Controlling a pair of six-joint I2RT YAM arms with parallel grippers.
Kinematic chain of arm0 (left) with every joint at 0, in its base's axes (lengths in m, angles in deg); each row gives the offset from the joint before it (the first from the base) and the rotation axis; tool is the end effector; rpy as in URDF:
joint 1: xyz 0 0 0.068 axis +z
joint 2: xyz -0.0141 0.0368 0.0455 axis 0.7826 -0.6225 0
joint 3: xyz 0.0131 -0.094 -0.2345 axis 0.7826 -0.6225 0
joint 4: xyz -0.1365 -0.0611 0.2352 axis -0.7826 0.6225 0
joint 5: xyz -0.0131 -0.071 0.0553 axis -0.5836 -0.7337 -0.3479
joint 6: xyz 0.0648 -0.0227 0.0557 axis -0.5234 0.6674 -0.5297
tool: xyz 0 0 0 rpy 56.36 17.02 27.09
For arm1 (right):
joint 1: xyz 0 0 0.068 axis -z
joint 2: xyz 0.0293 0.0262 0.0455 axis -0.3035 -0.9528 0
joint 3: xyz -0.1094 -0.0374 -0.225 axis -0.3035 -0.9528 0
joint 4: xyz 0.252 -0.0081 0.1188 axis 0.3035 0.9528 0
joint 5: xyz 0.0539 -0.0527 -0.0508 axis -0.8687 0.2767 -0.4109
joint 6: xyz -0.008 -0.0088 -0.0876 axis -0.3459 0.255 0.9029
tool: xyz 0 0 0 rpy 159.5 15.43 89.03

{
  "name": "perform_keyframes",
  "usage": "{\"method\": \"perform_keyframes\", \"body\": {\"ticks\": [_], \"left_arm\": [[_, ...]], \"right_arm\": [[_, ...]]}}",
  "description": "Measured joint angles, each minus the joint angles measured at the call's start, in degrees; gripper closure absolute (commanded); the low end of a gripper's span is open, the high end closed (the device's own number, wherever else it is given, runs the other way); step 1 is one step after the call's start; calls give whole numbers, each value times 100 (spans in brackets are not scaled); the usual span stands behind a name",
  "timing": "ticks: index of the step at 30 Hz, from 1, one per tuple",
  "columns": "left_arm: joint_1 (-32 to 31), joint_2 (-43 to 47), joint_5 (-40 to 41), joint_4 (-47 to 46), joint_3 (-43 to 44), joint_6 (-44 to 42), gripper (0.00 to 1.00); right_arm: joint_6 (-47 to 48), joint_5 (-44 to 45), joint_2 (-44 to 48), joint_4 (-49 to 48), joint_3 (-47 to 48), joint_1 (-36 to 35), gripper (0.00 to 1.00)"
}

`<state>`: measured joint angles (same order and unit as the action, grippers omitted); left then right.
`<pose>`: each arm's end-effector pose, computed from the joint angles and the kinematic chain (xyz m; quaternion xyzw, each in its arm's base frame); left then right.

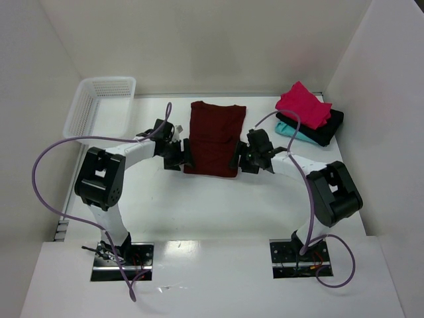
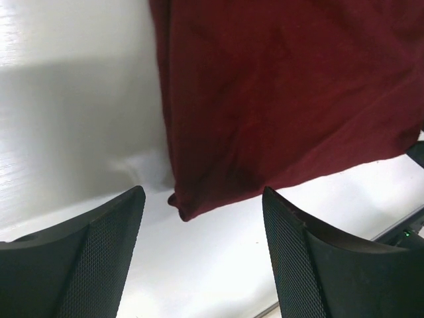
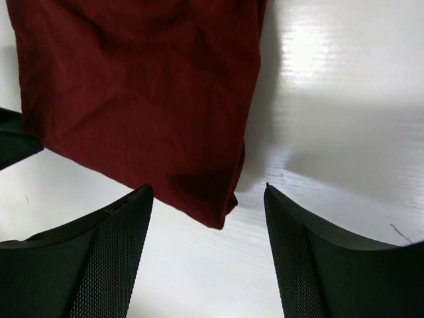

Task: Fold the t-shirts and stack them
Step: Grab one side of the 2/3 rectangular tshirt with both arms

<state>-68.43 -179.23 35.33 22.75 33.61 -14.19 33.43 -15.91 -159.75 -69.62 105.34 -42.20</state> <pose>0.3775 -0.1434 0.1044 -0.0612 0.9456 -0.2635 0.1809 0.3262 0.1608 0.1115 0.0652 0.9370 0.2249 0.2593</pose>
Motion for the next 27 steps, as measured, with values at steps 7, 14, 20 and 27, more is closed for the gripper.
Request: {"method": "perform_keyframes", "body": {"ticks": [7, 14, 20, 27], "left_arm": [[0, -12, 10, -156, -58, -1, 23], [0, -171, -142, -357, -58, -1, 28], [1, -287, -318, -471, -56, 18, 57], [-7, -320, -435, -637, -288, 39, 91]], "right_arm": [[-180, -47, 10, -83, -93, -190, 33], [-328, -45, -30, -130, -93, -249, 45], [-431, -47, -300, -204, -93, -271, 63], [-587, -53, -570, -334, -95, -430, 87]]}}
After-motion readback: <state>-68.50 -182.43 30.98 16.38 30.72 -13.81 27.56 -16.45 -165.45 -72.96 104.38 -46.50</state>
